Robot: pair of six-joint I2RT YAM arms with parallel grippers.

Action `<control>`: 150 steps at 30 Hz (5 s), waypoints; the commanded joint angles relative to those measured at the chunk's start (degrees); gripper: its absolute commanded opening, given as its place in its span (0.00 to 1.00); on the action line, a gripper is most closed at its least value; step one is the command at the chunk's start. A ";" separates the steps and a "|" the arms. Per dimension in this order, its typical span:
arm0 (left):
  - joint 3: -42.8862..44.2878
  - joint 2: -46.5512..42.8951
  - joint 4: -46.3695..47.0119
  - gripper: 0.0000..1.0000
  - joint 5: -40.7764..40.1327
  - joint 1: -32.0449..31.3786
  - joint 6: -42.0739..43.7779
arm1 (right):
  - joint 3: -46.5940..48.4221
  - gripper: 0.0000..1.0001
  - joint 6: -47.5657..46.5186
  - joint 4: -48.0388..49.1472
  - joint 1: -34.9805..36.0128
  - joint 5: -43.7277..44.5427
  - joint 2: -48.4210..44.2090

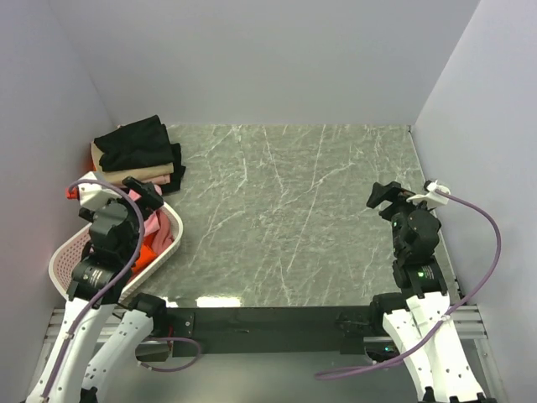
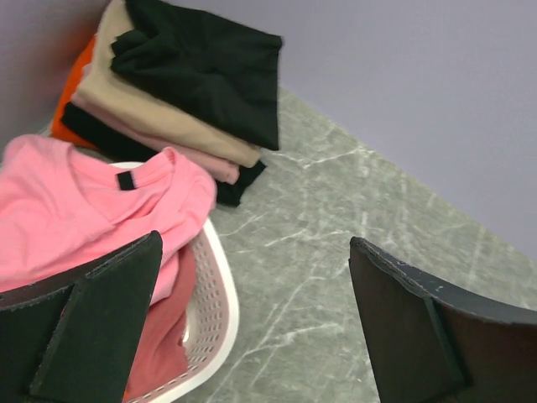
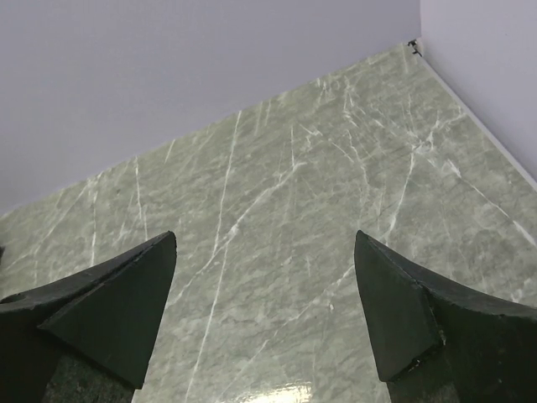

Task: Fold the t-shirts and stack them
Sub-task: Grab the tshirt from the pile, then move the tshirt to the center of the board, then flatten the tshirt out

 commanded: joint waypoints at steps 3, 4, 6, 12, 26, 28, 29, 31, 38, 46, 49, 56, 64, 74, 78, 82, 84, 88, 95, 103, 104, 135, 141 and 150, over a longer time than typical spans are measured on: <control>1.98 4.51 -3.94 0.99 -5.18 -0.08 -2.08 | 2.40 0.93 -0.48 0.09 0.17 -0.44 -0.21; 1.55 5.91 -4.29 0.99 -5.70 -0.08 -2.25 | 2.40 0.93 -0.39 -0.17 0.08 -0.36 -0.12; 0.93 7.59 -4.56 0.99 -7.45 -0.08 -2.96 | 2.57 0.92 -0.30 -0.61 0.17 -0.35 0.32; 3.91 20.06 -9.75 0.99 -11.08 6.83 -4.64 | 2.84 0.92 0.13 -0.79 0.17 -1.75 0.32; 1.72 26.85 -6.14 0.94 -1.50 22.86 5.04 | 2.92 0.92 0.75 -1.58 0.08 -2.20 0.05; 0.67 26.67 -4.91 0.92 -0.78 23.48 5.56 | 3.27 0.92 0.75 -1.67 0.08 -2.38 0.58; 0.40 26.84 -5.17 0.91 -0.78 23.65 5.22 | 3.28 0.92 0.75 -1.93 0.17 -2.38 0.67; 0.49 27.98 -5.00 0.86 0.62 24.09 5.48 | 3.28 0.91 0.75 -1.93 0.17 -2.38 0.67; 0.93 32.21 -5.00 0.51 3.44 25.59 6.18 | 2.92 0.91 0.75 -1.93 0.08 -2.20 -0.03; 1.37 35.54 -4.91 0.62 4.67 26.03 6.62 | 3.19 0.91 0.75 -2.19 0.08 -2.38 0.67; 1.72 36.86 -4.82 0.60 5.54 26.12 6.88 | 3.10 0.91 0.75 -2.02 0.17 -2.55 0.58; 5.74 33.89 -6.05 0.01 6.08 26.20 7.76 | 3.19 0.91 0.92 -2.19 0.08 -2.11 0.76; 35.96 31.67 -10.10 0.01 32.15 23.75 6.45 | 3.80 0.91 0.93 -2.63 0.08 -1.59 2.16; 63.23 45.47 4.14 0.00 57.05 -0.92 0.91 | 4.16 0.90 0.75 -2.81 0.17 -0.36 2.78; 61.85 49.87 4.67 0.00 53.98 -6.13 1.70 | 4.33 0.90 0.66 -3.07 0.17 0.08 3.48; 48.97 50.23 2.83 0.20 42.77 -10.08 2.40 | 4.33 0.91 0.75 -3.16 0.08 0.26 3.75; 43.41 50.49 1.77 0.67 38.27 -10.88 1.35 | 4.42 0.91 0.75 -3.25 0.17 0.09 4.10; 28.74 51.89 3.35 0.84 35.35 -13.69 -0.06 | 4.33 0.91 0.31 -2.55 0.08 -2.63 5.68; 22.37 56.81 10.30 0.87 28.49 -26.34 -1.64 | 6.17 0.86 1.36 -5.00 0.35 -6.68 13.49; 17.29 62.17 17.15 0.90 26.21 -35.58 -6.91 | 7.23 0.78 5.23 -9.93 1.75 -13.36 27.82; 17.01 63.39 16.63 0.91 25.16 -35.67 -7.78 | 7.23 0.78 5.58 -9.58 2.36 -13.28 28.96; 3.30 50.49 15.92 0.99 22.43 -30.75 -7.44 | 23.84 0.73 1.02 -14.32 10.37 -16.70 65.70; 2.25 47.06 14.78 0.99 21.20 -30.14 -7.79 | 24.02 0.55 0.05 -13.89 10.45 -18.90 67.38; 0.75 42.23 15.04 0.99 21.19 -29.43 -6.39 | 29.28 0.00 -1.10 -18.78 10.37 -23.30 64.31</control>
